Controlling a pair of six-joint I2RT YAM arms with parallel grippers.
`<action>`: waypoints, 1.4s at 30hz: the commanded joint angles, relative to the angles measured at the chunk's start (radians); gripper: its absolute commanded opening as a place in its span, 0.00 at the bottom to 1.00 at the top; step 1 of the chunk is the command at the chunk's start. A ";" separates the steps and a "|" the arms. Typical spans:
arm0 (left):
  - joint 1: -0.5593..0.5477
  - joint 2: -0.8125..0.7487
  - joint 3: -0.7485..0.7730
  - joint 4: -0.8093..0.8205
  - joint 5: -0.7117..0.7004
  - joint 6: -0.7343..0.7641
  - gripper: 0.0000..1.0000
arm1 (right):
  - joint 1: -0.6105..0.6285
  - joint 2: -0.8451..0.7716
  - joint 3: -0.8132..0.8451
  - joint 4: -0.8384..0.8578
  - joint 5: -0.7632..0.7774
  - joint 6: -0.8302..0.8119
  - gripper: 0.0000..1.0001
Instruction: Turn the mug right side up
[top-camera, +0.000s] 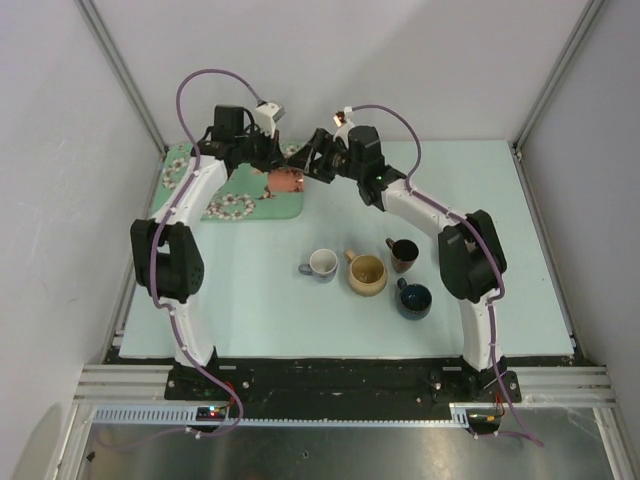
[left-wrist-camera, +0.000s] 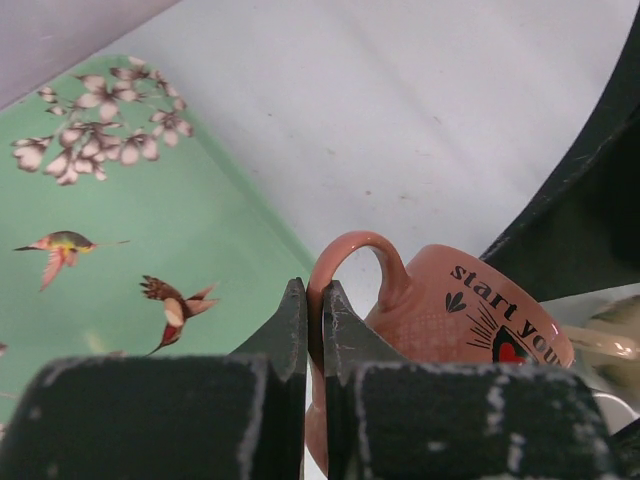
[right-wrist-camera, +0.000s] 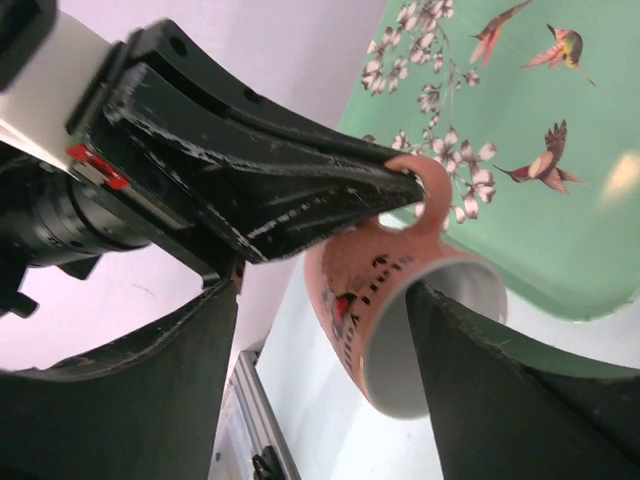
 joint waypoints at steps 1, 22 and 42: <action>-0.007 -0.069 0.067 0.019 0.102 -0.078 0.00 | -0.001 0.029 0.066 0.031 -0.046 0.001 0.68; 0.009 -0.110 0.254 -0.098 -0.129 -0.029 0.99 | -0.002 -0.344 0.046 -0.632 0.324 -0.512 0.00; 0.032 -0.290 -0.110 -0.163 -0.464 -0.005 1.00 | -0.224 -0.995 -0.695 -1.326 0.669 -0.262 0.00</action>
